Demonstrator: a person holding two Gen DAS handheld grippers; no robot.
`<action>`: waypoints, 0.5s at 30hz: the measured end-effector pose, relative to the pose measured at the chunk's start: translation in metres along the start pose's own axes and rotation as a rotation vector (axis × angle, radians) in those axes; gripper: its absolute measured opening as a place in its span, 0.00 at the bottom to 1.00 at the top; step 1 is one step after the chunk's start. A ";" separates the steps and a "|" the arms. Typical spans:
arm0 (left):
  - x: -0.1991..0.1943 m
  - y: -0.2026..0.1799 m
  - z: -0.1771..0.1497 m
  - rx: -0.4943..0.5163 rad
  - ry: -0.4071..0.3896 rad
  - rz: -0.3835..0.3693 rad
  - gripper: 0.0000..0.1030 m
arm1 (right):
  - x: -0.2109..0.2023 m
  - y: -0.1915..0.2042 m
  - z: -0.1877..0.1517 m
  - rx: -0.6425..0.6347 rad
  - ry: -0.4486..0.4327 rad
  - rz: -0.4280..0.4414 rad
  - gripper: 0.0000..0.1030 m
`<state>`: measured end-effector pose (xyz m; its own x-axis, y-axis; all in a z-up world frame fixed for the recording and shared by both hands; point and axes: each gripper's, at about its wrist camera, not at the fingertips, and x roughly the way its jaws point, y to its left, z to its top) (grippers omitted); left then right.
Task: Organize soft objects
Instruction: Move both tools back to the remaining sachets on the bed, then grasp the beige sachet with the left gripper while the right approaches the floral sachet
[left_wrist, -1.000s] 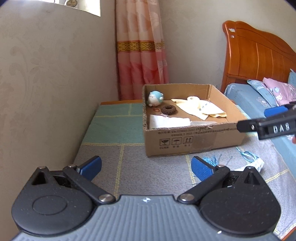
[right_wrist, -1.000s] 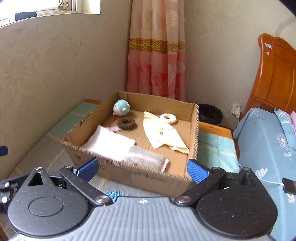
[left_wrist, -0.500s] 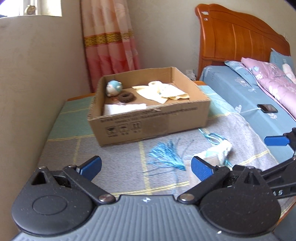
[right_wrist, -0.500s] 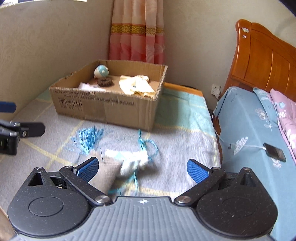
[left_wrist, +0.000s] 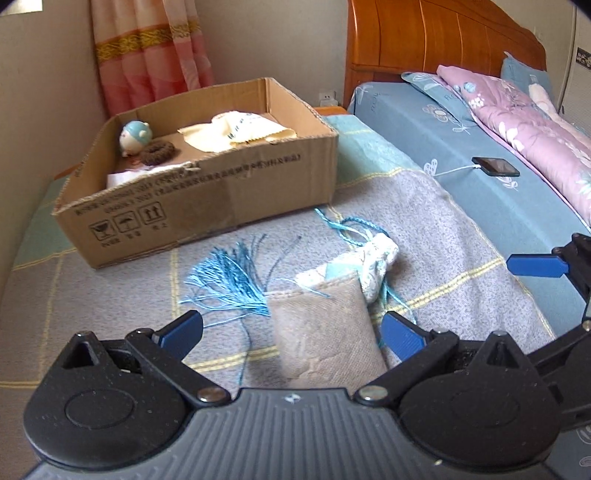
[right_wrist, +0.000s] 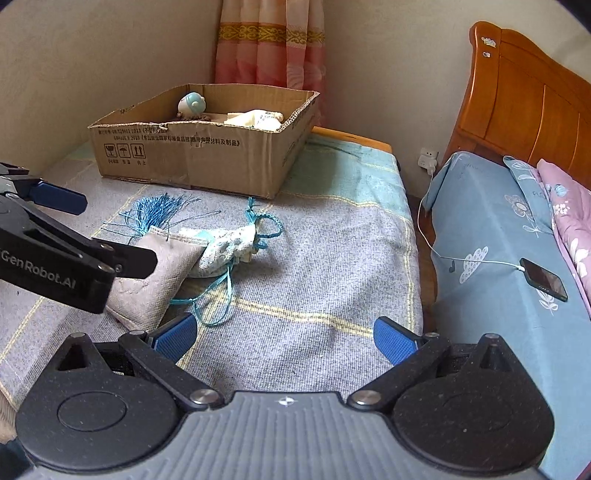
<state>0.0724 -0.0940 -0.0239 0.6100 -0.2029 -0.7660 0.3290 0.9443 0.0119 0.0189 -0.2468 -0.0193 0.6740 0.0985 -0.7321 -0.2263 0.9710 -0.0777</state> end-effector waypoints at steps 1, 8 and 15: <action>0.003 0.000 0.000 -0.004 0.003 -0.003 0.99 | 0.001 0.000 0.000 -0.001 0.004 0.002 1.00; 0.022 0.002 -0.007 -0.033 0.051 0.019 0.99 | 0.001 0.003 -0.001 -0.023 0.007 0.000 1.00; 0.012 0.010 -0.016 -0.011 0.031 0.087 1.00 | 0.002 0.006 0.002 -0.026 0.004 0.005 1.00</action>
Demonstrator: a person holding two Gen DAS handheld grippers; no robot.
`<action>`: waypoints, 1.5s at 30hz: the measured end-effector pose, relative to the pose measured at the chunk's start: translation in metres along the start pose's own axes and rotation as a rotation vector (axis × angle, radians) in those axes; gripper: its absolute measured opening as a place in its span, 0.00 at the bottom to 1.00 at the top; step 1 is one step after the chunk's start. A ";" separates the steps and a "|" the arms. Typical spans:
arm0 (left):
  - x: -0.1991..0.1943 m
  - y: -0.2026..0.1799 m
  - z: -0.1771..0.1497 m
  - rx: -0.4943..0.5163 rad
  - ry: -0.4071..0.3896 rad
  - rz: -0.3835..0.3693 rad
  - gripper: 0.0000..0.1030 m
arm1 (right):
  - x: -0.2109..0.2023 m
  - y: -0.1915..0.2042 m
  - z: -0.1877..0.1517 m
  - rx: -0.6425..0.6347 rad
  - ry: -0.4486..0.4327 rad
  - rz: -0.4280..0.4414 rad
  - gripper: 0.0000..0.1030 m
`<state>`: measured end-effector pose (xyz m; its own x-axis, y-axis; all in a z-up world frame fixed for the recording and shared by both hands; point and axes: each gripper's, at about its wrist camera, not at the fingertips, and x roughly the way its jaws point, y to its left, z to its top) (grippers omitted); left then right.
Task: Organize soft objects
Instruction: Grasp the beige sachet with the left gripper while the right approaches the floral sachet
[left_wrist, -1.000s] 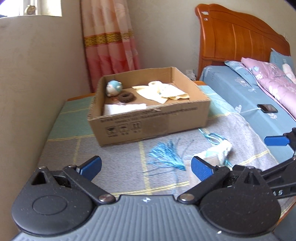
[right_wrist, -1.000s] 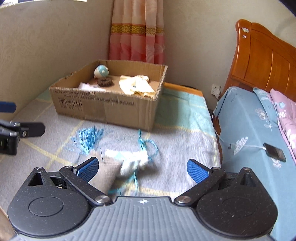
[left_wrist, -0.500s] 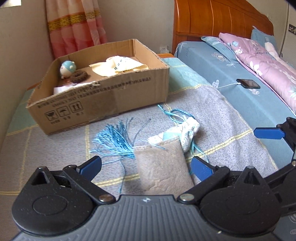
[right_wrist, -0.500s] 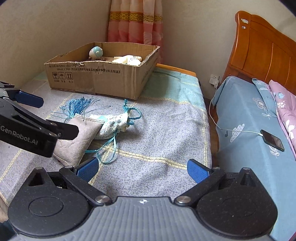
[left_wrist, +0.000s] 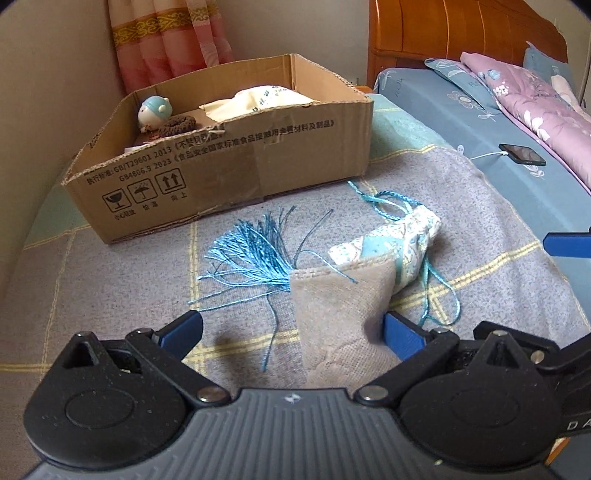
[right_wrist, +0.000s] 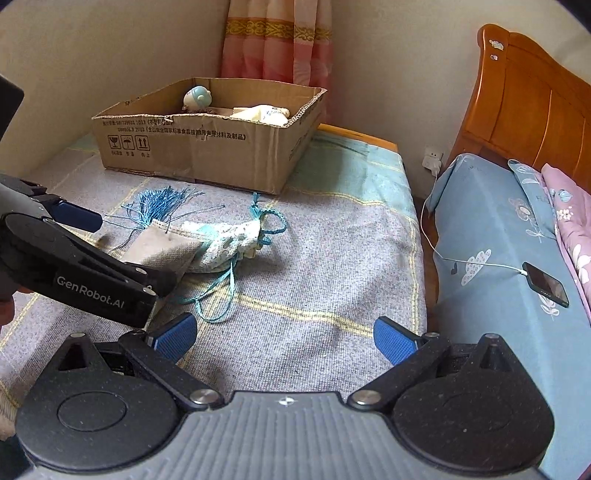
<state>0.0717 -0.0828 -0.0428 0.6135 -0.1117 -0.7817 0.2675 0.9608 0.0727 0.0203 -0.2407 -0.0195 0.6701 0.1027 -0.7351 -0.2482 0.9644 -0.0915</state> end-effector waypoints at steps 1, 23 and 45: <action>-0.002 0.000 -0.001 0.008 -0.006 0.009 0.99 | 0.000 0.001 0.000 -0.002 0.000 -0.002 1.00; -0.014 -0.005 0.000 0.030 -0.044 -0.140 0.31 | 0.002 0.001 -0.003 0.013 0.011 0.006 1.00; -0.024 0.076 -0.006 -0.110 -0.025 0.022 0.32 | 0.019 0.038 0.032 -0.123 -0.077 0.165 1.00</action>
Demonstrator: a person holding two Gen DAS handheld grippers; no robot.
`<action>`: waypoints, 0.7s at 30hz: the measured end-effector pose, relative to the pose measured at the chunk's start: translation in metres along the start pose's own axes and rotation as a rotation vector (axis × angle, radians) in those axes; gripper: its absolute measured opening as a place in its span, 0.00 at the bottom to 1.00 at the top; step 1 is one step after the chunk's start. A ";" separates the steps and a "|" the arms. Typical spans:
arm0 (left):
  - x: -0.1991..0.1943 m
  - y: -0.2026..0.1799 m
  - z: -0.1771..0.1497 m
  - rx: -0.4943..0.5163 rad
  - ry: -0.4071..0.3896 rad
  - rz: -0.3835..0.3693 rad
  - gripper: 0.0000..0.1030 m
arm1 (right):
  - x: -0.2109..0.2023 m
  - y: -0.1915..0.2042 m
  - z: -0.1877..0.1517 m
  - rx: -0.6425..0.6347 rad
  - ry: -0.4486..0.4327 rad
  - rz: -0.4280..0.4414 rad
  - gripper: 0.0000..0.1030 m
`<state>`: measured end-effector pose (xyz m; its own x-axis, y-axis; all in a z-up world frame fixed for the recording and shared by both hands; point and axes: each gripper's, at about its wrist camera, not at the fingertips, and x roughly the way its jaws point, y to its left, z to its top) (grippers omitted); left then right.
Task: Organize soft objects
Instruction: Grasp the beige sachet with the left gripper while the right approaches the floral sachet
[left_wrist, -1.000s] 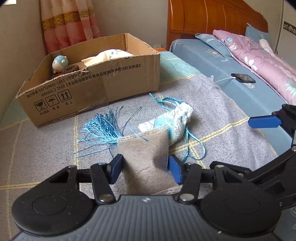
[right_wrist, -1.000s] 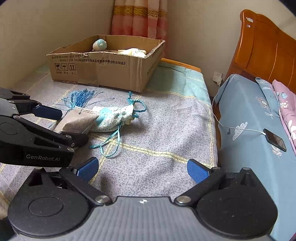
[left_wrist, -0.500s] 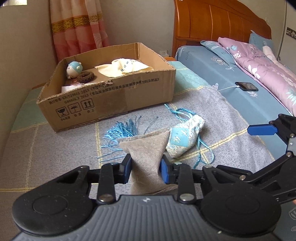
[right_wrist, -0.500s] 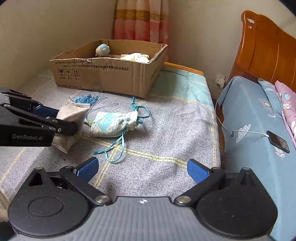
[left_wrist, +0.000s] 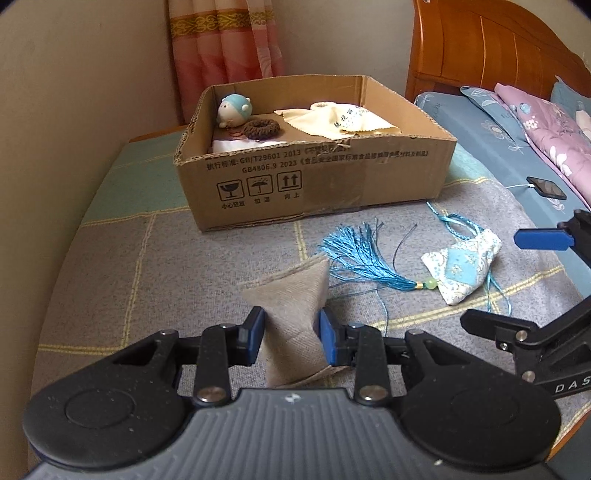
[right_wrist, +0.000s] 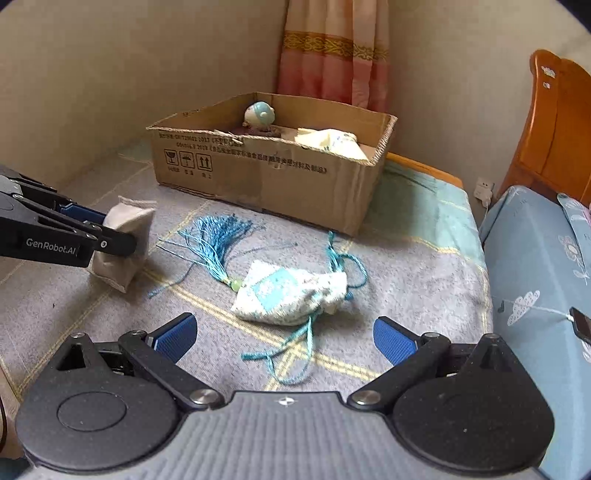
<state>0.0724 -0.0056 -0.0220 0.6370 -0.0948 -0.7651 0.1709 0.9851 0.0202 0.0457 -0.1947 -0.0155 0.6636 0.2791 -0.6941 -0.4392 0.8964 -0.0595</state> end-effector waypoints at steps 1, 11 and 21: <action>0.001 0.001 0.001 -0.006 0.001 -0.001 0.38 | 0.004 0.002 0.005 -0.023 -0.008 0.013 1.00; 0.003 0.005 -0.002 -0.020 -0.005 0.004 0.82 | 0.063 -0.004 0.029 -0.103 0.112 0.140 1.00; 0.009 0.006 -0.002 -0.028 0.012 0.000 0.82 | 0.028 -0.013 0.005 -0.031 0.179 0.246 1.00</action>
<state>0.0775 0.0002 -0.0301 0.6280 -0.0936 -0.7726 0.1499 0.9887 0.0021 0.0733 -0.1970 -0.0307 0.4189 0.4183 -0.8059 -0.5936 0.7978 0.1056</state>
